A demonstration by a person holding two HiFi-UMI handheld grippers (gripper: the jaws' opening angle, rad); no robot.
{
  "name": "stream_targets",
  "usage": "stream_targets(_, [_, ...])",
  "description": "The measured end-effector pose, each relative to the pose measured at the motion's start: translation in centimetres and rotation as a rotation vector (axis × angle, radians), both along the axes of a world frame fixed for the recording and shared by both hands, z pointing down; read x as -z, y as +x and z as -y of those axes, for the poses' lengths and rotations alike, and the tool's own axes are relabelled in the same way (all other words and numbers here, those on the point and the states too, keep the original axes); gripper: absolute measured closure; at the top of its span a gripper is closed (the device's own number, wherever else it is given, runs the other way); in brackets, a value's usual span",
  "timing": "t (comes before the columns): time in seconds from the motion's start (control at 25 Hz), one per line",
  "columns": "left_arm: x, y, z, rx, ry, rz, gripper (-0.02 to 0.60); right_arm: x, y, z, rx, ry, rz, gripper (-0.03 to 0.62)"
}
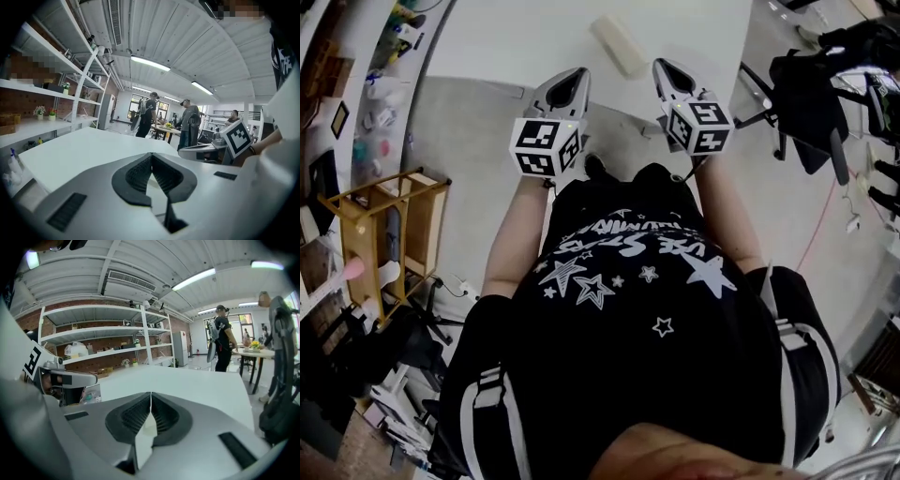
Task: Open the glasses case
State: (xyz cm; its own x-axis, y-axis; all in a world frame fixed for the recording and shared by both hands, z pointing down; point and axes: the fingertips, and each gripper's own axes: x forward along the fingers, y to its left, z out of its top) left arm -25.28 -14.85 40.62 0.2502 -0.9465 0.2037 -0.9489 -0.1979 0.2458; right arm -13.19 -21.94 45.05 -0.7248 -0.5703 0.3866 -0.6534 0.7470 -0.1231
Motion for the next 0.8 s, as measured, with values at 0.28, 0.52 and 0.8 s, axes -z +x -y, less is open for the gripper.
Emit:
stream_targets(0.28, [-2.1, -0.2, 2.8, -0.079, -0.035, 0.006, 0.569, -1.8, -0.2, 0.3, -0.028, -0.041, -0.03, 0.585])
stream_targets(0.52, [-4.0, 0.3, 5.4, -0.13, -0.084, 0.046, 0.569, -2.9, -0.4, 1.5, -0.039, -0.059, -0.026, 0.585])
stream_targets(0.8, [-7.3, -0.1, 8.9, -0.163, -0.162, 0.113, 0.569, -4.6, -1.0, 3.5, -0.045, -0.094, -0.035, 0.585])
